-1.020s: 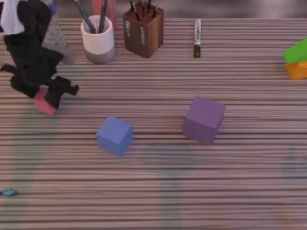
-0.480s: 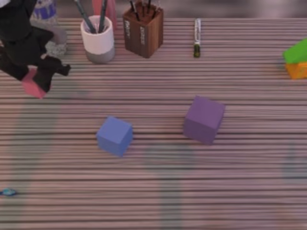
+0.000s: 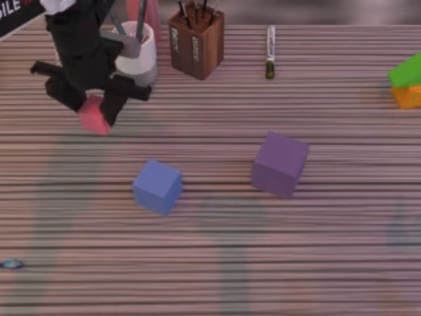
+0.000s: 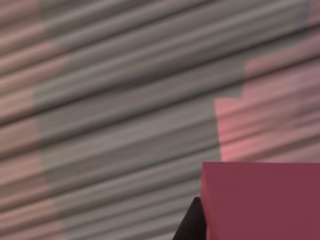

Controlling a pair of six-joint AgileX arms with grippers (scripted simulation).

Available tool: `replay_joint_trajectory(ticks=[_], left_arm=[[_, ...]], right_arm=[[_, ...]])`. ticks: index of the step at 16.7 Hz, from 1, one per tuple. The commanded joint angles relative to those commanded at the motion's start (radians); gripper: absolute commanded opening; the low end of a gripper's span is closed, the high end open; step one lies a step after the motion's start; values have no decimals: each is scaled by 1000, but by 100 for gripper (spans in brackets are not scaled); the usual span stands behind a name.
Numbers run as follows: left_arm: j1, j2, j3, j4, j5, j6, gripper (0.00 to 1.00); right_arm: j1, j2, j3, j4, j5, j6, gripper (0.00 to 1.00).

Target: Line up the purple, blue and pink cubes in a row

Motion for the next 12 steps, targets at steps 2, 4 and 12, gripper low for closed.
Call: replay_joint_trajectory(ticks=[2, 4, 12], left_arm=[[-100, 21, 36, -24, -4, -147, 0], [-212, 41, 70, -51, -8, -320, 0], [-641, 82, 184, -132, -23, -980, 0]], right_arm=[[0, 0, 0, 0, 0, 0, 100], [0, 0, 0, 0, 0, 0, 100], [0, 0, 0, 0, 0, 0, 100]])
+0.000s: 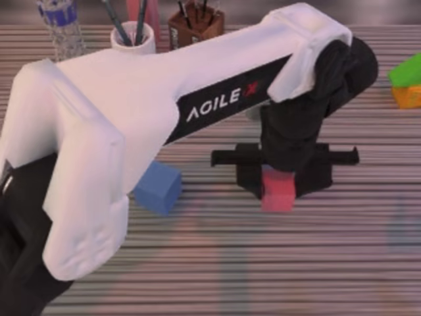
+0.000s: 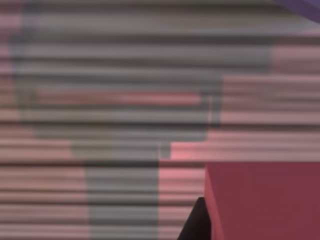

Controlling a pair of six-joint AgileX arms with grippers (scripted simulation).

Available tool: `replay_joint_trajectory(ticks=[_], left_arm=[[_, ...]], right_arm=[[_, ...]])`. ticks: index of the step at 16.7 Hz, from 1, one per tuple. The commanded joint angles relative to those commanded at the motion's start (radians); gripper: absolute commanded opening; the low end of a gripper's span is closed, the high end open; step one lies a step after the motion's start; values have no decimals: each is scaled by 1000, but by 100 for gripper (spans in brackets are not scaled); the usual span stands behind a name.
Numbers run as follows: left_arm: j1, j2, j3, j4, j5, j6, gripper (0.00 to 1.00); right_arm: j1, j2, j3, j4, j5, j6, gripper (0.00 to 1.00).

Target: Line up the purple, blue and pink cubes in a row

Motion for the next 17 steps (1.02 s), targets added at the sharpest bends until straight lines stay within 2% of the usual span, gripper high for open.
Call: replay_joint_trajectory(ticks=[4, 10, 17], left_arm=[[-93, -8, 20, -6, -8, -112, 0], [-91, -7, 0, 13, -8, -110, 0], [-90, 17, -201, 243, -8, -109, 0]], right_arm=[[0, 0, 0, 0, 0, 0, 100], [0, 0, 0, 0, 0, 0, 100], [0, 0, 0, 0, 0, 0, 100]])
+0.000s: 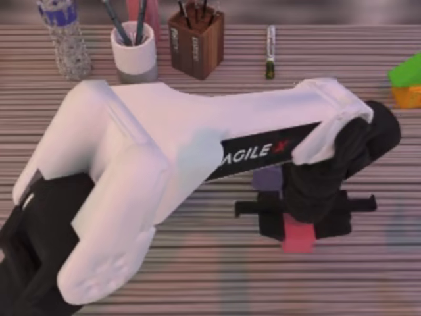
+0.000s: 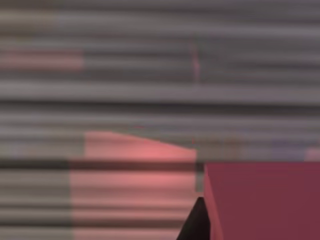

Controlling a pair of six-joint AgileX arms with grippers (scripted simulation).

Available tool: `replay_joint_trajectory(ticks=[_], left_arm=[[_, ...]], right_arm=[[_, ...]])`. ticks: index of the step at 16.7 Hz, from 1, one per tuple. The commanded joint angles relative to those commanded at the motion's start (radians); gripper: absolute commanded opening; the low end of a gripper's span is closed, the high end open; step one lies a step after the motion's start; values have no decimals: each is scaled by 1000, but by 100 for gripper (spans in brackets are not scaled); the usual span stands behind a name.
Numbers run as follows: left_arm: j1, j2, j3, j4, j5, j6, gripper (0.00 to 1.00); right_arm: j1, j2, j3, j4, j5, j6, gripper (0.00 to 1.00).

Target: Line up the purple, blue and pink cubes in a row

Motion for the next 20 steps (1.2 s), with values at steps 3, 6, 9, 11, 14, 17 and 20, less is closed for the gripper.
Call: replay_joint_trajectory(ticks=[3, 6, 9, 11, 14, 17, 20], left_arm=[[-1, 2, -8, 8, 0, 0, 0], [-1, 2, -8, 8, 0, 0, 15], [-1, 2, -8, 8, 0, 0, 38], [-1, 2, -8, 8, 0, 0, 53], [-1, 2, -8, 8, 0, 0, 75], [-1, 2, -8, 8, 0, 0, 98], [-1, 2, -8, 8, 0, 0, 100]], right_arm=[[0, 0, 0, 0, 0, 0, 100], [0, 0, 0, 0, 0, 0, 100], [0, 0, 0, 0, 0, 0, 100], [0, 0, 0, 0, 0, 0, 100], [0, 0, 0, 0, 0, 0, 100], [0, 0, 0, 0, 0, 0, 100], [0, 0, 0, 0, 0, 0, 100]])
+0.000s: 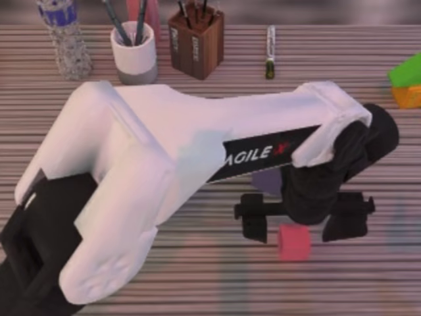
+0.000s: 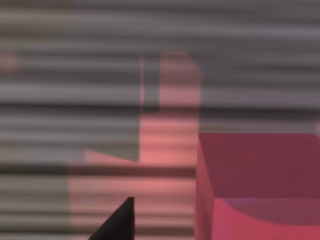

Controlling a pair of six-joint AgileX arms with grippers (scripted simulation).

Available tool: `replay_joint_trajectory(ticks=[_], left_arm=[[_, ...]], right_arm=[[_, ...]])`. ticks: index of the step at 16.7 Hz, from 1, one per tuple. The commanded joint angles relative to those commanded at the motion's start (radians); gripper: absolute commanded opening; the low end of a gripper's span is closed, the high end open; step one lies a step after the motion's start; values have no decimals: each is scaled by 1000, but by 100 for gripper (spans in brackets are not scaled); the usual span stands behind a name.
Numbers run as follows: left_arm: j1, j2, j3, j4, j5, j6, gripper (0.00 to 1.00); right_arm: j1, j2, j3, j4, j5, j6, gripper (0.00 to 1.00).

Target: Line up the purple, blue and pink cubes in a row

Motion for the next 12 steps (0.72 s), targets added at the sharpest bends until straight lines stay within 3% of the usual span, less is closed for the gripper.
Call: replay_joint_trajectory(ticks=[8, 12], left_arm=[[-1, -1, 17, -17, -1, -1, 100], [8, -17, 141, -166, 0, -7, 100]], right_arm=[[0, 0, 0, 0, 0, 0, 100], [0, 0, 0, 0, 0, 0, 100]])
